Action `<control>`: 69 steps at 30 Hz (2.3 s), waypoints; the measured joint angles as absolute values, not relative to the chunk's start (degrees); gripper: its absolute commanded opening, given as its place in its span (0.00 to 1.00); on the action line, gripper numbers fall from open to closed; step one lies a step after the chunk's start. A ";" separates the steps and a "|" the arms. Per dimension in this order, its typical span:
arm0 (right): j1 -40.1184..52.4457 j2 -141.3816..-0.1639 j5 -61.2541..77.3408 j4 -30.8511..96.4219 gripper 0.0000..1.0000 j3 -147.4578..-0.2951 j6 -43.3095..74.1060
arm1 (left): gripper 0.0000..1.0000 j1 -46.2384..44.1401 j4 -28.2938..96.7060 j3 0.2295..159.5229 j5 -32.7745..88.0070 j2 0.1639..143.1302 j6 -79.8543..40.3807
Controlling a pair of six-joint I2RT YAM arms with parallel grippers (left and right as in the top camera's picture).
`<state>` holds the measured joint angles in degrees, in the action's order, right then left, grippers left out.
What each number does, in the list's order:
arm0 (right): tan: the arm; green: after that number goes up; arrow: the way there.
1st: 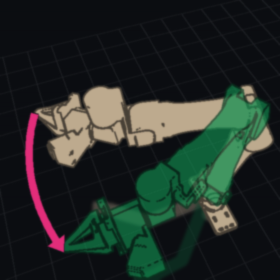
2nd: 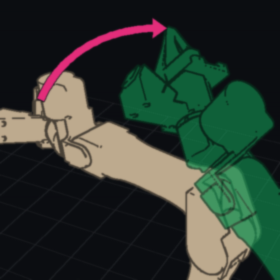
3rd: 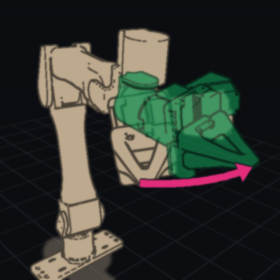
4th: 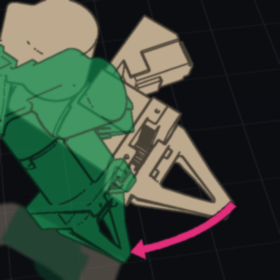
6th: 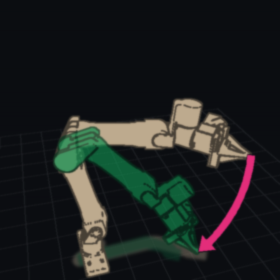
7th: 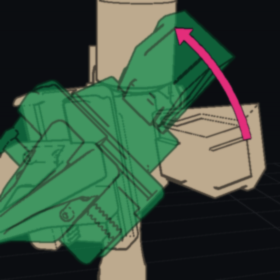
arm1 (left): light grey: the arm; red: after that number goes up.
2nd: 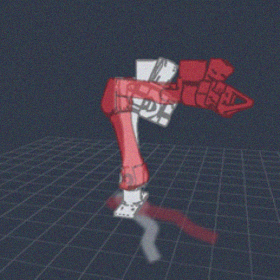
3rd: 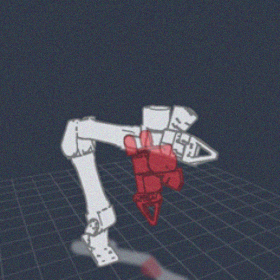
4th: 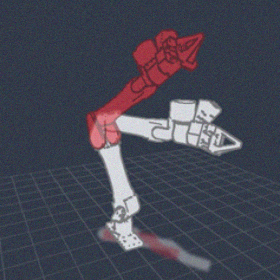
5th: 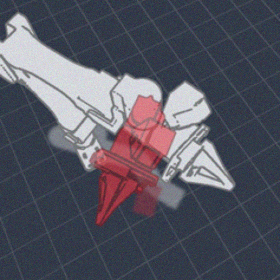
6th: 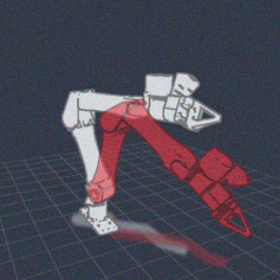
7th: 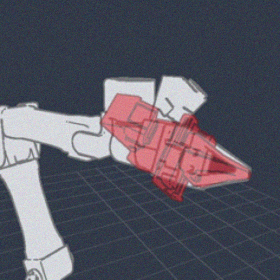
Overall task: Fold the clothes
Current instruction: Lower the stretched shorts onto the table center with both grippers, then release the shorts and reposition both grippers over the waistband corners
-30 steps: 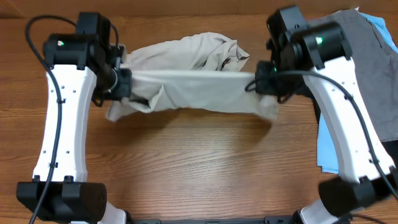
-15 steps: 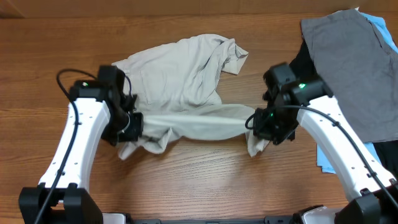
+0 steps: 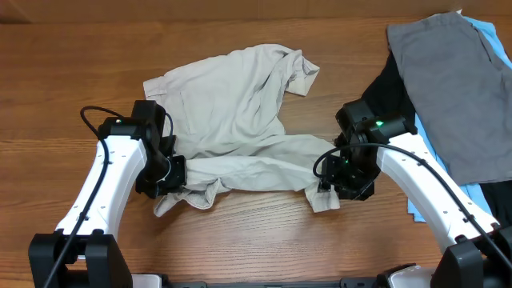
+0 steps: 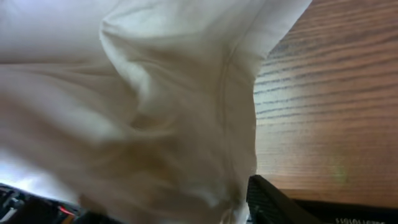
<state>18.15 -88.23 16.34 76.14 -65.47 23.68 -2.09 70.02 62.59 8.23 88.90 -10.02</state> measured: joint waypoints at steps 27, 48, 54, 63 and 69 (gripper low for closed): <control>30.33 -84.68 15.07 76.07 0.13 -65.28 27.90 | 0.05 -13.06 72.60 58.74 7.62 87.42 -16.10; 19.49 -71.29 5.56 62.06 0.57 -65.23 26.70 | 0.52 -13.17 56.23 61.52 2.28 83.09 -13.58; 15.73 -71.44 5.54 59.51 0.57 -65.23 24.80 | 0.31 -13.17 47.16 62.67 1.28 83.09 -9.63; 12.19 -71.44 5.52 57.82 0.57 -65.23 22.83 | 0.12 -13.30 47.00 62.89 7.03 88.49 -3.53; 11.73 -71.44 5.52 57.47 0.57 -65.23 22.04 | 0.12 -16.53 51.07 62.89 12.95 92.31 -2.28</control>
